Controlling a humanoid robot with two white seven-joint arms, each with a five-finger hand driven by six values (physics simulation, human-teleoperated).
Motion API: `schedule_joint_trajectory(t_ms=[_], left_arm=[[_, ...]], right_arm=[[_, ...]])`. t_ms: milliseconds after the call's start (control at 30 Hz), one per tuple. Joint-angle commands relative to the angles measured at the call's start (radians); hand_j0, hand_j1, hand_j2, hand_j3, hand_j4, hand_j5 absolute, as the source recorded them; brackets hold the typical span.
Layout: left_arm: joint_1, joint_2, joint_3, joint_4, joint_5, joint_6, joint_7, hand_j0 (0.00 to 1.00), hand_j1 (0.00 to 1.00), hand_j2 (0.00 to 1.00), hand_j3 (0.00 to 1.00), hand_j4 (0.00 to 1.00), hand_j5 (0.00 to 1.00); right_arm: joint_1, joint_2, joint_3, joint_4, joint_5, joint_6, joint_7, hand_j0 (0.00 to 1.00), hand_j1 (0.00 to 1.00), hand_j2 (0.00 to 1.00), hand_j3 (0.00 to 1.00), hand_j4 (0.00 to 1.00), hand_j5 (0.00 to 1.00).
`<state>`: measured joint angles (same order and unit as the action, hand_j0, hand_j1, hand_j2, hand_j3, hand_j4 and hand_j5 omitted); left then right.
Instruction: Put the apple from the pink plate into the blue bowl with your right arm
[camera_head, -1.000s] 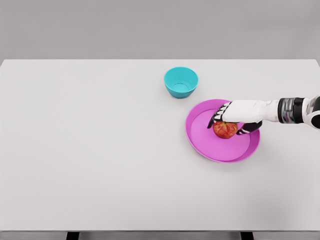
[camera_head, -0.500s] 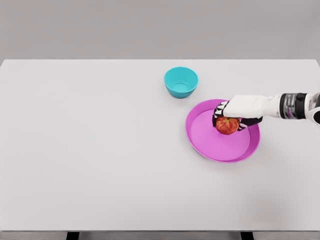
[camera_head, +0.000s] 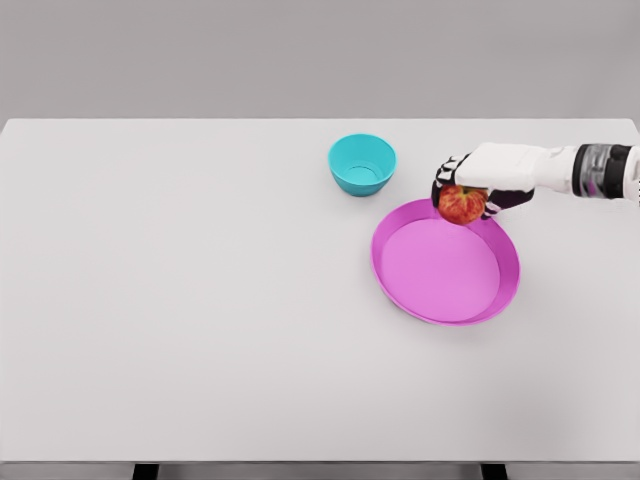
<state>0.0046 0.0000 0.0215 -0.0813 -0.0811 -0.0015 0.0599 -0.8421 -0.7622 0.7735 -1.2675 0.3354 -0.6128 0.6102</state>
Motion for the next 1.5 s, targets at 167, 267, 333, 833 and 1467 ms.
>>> schedule_joint_trajectory(t_ms=[167,267,333,833,1467], left_arm=[[0.0,0.0,0.0,0.0,0.0,0.0,0.0,1.0,1.0,1.0,1.0,1.0,1.0],[0.0,0.0,0.0,0.0,0.0,0.001,0.0,1.0,1.0,1.0,1.0,1.0,1.0],[0.0,0.0,0.0,0.0,0.0,0.0,0.0,1.0,1.0,1.0,1.0,1.0,1.0],[0.0,0.0,0.0,0.0,0.0,0.0,0.0,1.0,1.0,1.0,1.0,1.0,1.0],[0.0,0.0,0.0,0.0,0.0,0.001,0.0,1.0,1.0,1.0,1.0,1.0,1.0]], right_arm=[[-0.04,0.066,-0.005,0.086,-0.004,0.002,0.001,0.39,0.39,0.39,0.39,0.39,0.39],[-0.069,0.106,-0.005,0.157,0.001,0.002,0.001,0.39,0.39,0.39,0.39,0.39,0.39],[-0.08,0.115,-0.005,0.188,0.002,0.002,0.001,0.39,0.39,0.39,0.39,0.39,0.39],[-0.204,0.297,-0.002,0.459,0.007,0.002,0.001,0.39,0.39,0.39,0.39,0.39,0.39],[-0.293,0.485,-0.003,0.66,0.083,0.018,0.001,0.39,0.39,0.39,0.39,0.39,0.39]])
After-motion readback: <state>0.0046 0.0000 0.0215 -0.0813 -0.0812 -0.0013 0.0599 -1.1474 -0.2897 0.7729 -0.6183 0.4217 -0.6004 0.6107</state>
